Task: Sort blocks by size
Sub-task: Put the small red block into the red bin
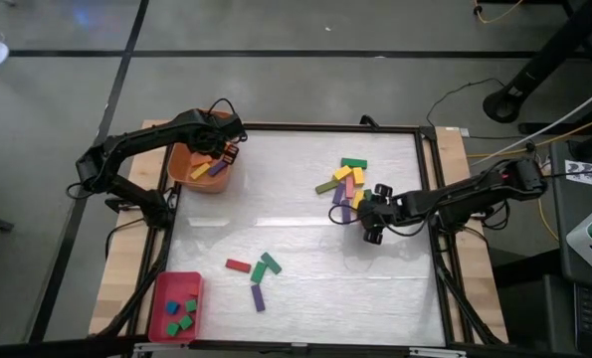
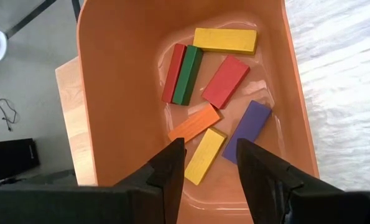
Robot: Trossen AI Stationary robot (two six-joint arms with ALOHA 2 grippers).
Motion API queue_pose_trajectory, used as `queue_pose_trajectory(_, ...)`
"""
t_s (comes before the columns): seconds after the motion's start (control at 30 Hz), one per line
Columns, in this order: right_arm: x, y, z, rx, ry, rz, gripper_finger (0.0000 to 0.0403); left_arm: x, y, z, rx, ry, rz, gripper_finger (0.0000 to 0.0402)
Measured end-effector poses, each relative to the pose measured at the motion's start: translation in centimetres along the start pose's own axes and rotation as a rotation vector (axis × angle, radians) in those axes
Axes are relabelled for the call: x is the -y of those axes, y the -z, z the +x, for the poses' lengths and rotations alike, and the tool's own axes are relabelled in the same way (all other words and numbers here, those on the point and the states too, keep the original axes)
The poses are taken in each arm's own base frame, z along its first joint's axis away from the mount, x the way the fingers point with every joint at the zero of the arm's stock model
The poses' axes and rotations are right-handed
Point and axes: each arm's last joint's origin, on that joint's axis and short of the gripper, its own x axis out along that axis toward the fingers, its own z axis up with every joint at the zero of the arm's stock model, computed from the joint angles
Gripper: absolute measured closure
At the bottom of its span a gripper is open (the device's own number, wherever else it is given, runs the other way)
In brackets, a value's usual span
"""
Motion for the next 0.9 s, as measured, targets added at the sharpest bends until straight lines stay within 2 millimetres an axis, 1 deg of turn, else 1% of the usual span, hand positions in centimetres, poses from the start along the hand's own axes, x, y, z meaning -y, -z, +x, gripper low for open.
queue_pose_trajectory(0.2,-0.1,0.4,0.8,0.003,0.012,-0.003,0.0189,0.1,-0.1,0.0,0.008,0.006,-0.006,0.0270)
queue_pose_trajectory(0.4,-0.1,0.8,1.2,0.020,0.007,-0.007,0.0191,0.8,-0.2,-0.3,0.053,0.042,0.002,0.0270)
queue_pose_trajectory(0.5,-0.2,0.9,1.3,0.034,0.002,-0.015,0.0208,1.2,-0.2,-0.6,0.078,0.063,0.030,0.0270)
queue_pose_trajectory(0.7,-0.2,0.7,1.3,0.050,0.001,-0.027,0.0271,2.4,0.6,-1.4,0.110,0.096,0.084,0.0270)
queue_pose_trajectory(0.8,-0.2,0.6,1.2,0.057,-0.010,-0.040,0.0272,3.4,1.3,-2.2,0.137,0.129,0.105,0.0270)
queue_pose_trajectory(0.9,-0.3,0.3,1.0,0.059,-0.045,-0.060,0.0272,4.9,2.1,-3.3,0.178,0.224,0.119,0.0270)
